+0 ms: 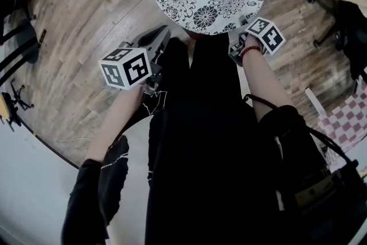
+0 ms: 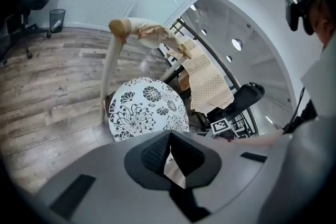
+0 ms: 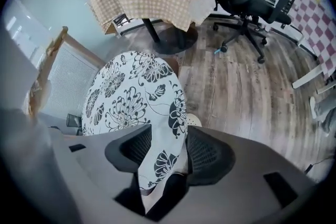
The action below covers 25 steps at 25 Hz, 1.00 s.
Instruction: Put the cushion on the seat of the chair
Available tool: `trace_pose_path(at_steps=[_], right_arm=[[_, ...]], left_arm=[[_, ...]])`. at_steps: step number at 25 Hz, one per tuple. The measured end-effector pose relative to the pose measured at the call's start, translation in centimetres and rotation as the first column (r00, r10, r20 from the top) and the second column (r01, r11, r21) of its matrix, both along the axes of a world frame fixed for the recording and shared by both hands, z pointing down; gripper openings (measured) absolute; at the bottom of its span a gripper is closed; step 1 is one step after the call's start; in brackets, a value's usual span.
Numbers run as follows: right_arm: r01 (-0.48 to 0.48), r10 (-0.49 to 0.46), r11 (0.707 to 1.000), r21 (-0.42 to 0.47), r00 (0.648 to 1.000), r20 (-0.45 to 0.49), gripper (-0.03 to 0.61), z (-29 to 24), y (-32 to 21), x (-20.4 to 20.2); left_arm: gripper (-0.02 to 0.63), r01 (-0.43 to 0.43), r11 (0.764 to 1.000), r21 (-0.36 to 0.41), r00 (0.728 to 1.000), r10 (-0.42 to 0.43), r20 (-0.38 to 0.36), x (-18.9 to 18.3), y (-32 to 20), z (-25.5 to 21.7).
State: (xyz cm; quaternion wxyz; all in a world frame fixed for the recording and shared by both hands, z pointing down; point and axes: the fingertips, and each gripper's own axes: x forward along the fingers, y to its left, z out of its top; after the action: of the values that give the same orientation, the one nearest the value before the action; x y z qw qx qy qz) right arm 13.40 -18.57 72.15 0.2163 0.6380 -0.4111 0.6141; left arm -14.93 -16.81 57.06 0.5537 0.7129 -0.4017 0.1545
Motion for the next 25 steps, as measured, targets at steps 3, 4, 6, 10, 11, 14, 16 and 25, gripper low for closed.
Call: trace_pose_path(at_steps=[3,4,6,10,11,14,16,25], right_arm=[[-0.037,0.038,0.998,0.050,0.999,-0.013,0.222,-2.1,-0.1,0.1],[-0.042,0.043,0.997,0.069,0.999,-0.017,0.222,-3.1,0.2,-0.1],[-0.035,0.040,0.992,0.123,0.999,-0.036,0.209,-5.5,0.7,-0.6],[0.036,-0.019,0.971,0.237,0.997,-0.073,0.030,-11.0,-0.5,-2.8],[0.055,-0.037,0.962,0.269,0.997,-0.070,0.024,-12.5,-0.9,-3.6],[0.111,-0.101,0.917,0.384,0.994,-0.047,0.018,-17.8,-1.3,-6.3],[0.153,-0.146,0.885,0.441,0.988,-0.050,0.017,-21.0,-0.8,-7.5],[0.307,-0.261,0.788,0.534,0.952,-0.163,0.017,-28.9,0.6,-8.3]], left_arm=[[0.014,0.007,0.998,0.059,1.000,-0.007,0.006,-1.6,-0.6,-1.7],[0.013,0.002,0.997,0.075,1.000,-0.003,0.007,-2.0,-0.3,-2.4],[0.013,-0.018,0.994,0.108,1.000,0.018,0.006,-2.5,0.6,-3.9],[0.014,-0.097,0.978,0.187,0.995,0.093,0.028,-3.5,1.1,-6.1],[0.014,-0.122,0.972,0.199,0.992,0.117,0.035,-3.8,1.2,-6.6],[0.013,-0.197,0.953,0.231,0.980,0.190,0.056,-4.3,2.0,-8.6],[0.013,-0.223,0.941,0.256,0.975,0.214,0.063,-4.3,2.7,-10.2],[0.014,-0.235,0.911,0.338,0.971,0.236,0.038,-3.7,4.1,-14.6]])
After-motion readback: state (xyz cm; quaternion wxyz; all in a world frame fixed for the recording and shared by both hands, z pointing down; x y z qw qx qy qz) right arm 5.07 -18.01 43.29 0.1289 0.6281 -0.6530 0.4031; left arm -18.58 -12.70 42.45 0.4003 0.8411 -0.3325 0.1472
